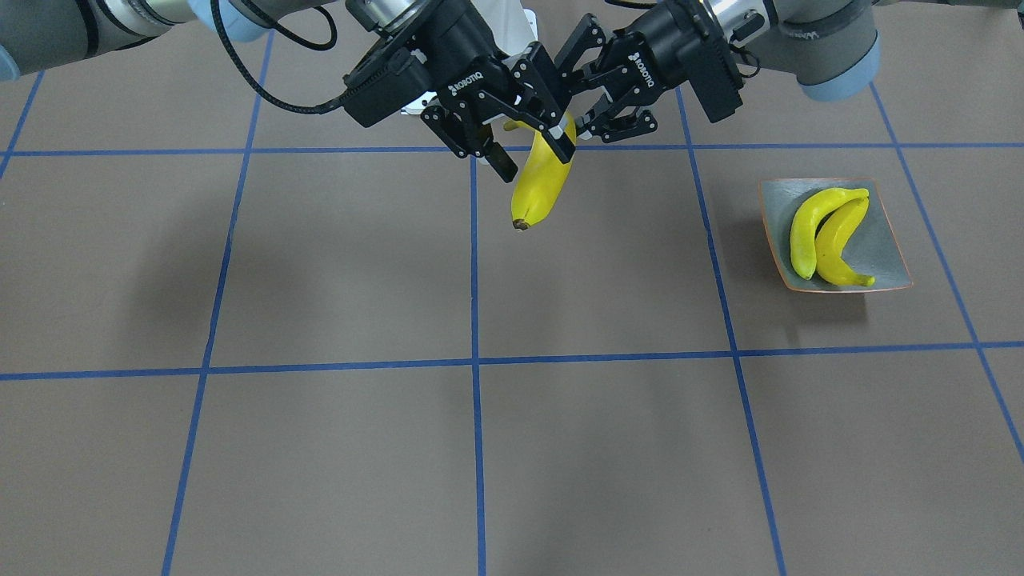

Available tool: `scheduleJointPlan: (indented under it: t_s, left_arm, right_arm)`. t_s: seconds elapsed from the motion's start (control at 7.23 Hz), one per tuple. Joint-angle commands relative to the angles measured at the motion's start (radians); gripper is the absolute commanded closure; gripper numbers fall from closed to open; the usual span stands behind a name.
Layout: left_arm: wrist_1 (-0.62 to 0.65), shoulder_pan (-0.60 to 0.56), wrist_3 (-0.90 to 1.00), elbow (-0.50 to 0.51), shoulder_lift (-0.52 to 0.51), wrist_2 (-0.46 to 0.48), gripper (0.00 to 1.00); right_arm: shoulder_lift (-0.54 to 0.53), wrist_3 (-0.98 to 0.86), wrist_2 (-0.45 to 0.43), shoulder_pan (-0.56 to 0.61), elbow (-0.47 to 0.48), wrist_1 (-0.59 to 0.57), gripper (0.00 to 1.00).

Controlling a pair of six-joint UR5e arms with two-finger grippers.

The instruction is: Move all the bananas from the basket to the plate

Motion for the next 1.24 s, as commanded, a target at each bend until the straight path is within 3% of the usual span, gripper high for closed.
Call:
scheduleJointPlan:
  t_s: [0.0,0.28,0.69,0.97,1.11]
  left_arm:
    - [0.0,-0.001,0.005,0.006,0.011,0.0,1.0]
    - [-0.001,-0.006,0.01,-0.003,0.071,-0.003,1.0]
    - [-0.023,-0.01,0.013,-0.084,0.285,-0.011,1.0]
    - [-0.041,-0.017,0.039,-0.112,0.422,-0.012,1.0]
    - [-0.073,-0.02,0.138,-0.111,0.526,-0.052,1.0]
  right_arm:
    - [-0.041,-0.059,0.068,0.062,0.027,-0.021,0.0]
    - [-0.068,-0.219,0.151,0.153,0.023,-0.157,0.0]
    - [-0.168,-0.586,0.249,0.315,0.016,-0.353,0.0]
    - [-0.306,-0.863,0.338,0.439,0.016,-0.366,0.0]
    - [-0.375,-1.001,0.356,0.495,0.016,-0.368,0.0]
